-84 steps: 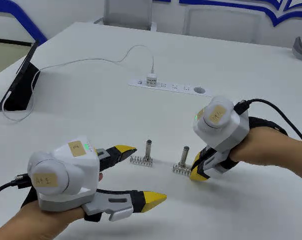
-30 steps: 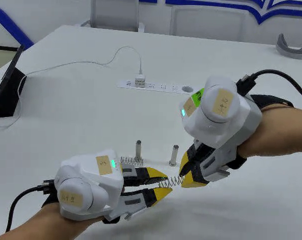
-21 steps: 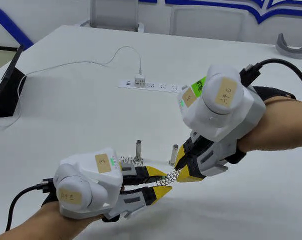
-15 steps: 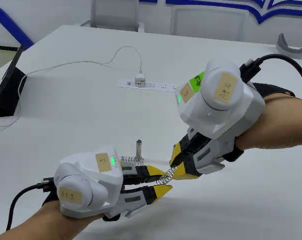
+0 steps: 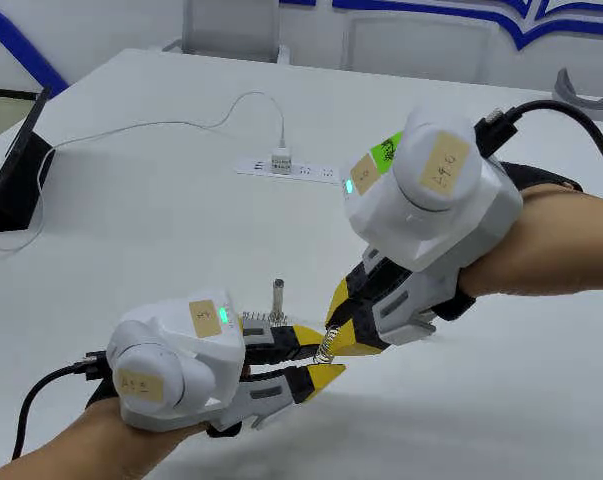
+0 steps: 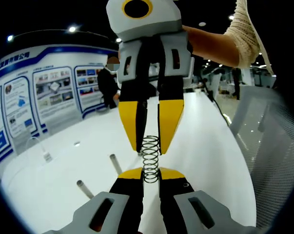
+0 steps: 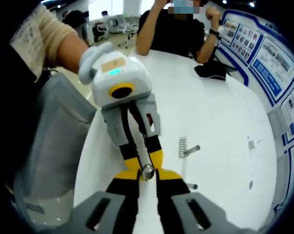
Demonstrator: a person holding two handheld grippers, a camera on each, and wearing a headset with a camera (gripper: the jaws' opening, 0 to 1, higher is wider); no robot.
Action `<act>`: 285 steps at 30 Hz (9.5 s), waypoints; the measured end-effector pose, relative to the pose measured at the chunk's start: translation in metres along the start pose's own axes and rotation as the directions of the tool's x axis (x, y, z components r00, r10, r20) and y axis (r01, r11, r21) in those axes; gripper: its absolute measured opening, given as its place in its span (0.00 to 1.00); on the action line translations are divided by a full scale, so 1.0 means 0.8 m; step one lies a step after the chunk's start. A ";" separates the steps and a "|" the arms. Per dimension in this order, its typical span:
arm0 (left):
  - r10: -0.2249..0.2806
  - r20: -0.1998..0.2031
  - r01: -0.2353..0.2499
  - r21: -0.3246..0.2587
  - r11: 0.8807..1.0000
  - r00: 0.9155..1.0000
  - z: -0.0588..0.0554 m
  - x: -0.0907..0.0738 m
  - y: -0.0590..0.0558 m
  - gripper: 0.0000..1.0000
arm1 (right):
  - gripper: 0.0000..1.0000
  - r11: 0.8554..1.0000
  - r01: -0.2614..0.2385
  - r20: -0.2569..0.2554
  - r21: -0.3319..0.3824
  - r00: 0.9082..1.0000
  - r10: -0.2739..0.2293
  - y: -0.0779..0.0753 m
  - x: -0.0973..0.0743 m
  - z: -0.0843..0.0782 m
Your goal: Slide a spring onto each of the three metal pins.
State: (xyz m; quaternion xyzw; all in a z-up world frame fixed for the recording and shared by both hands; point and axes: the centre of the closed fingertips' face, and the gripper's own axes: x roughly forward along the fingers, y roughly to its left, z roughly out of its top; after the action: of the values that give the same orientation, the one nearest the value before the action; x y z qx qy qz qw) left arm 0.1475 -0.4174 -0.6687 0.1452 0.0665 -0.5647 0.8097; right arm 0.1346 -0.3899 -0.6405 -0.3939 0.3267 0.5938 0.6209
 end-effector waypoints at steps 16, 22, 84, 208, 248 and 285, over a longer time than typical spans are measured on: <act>0.014 0.029 -0.013 -0.020 1.000 0.999 0.010 0.000 0.003 0.11 | 0.12 1.000 -0.006 -0.005 0.007 1.000 0.006 -0.004 0.009 0.000; 0.021 0.026 -0.020 -0.036 0.999 0.999 0.010 -0.002 0.007 0.20 | 0.12 1.000 0.001 -0.004 0.014 1.000 -0.001 -0.010 0.008 -0.001; 0.228 -0.017 -0.227 -0.180 0.957 0.974 -0.023 -0.072 0.068 0.71 | 0.12 0.988 0.091 -0.141 0.125 0.987 -0.073 -0.109 0.018 -0.061; 0.164 -0.053 -0.170 -0.131 0.977 0.985 -0.031 -0.065 0.052 0.60 | 0.12 0.982 -0.040 -0.064 0.184 0.997 0.053 -0.045 0.083 -0.031; 0.054 -0.029 -0.053 0.040 0.998 0.998 -0.011 -0.031 0.022 0.11 | 0.12 0.997 -0.076 -0.125 0.015 0.989 0.077 -0.012 0.011 0.014; 0.100 0.005 -0.100 -0.049 0.994 0.995 -0.005 -0.030 0.032 0.11 | 0.15 0.997 -0.066 -0.046 -0.038 0.997 0.065 -0.012 0.019 0.041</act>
State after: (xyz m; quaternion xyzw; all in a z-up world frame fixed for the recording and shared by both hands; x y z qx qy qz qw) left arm 0.1628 -0.3867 -0.6617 0.1263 0.0700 -0.5220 0.8406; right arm 0.1437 -0.3540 -0.6373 -0.4083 0.3417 0.6111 0.5857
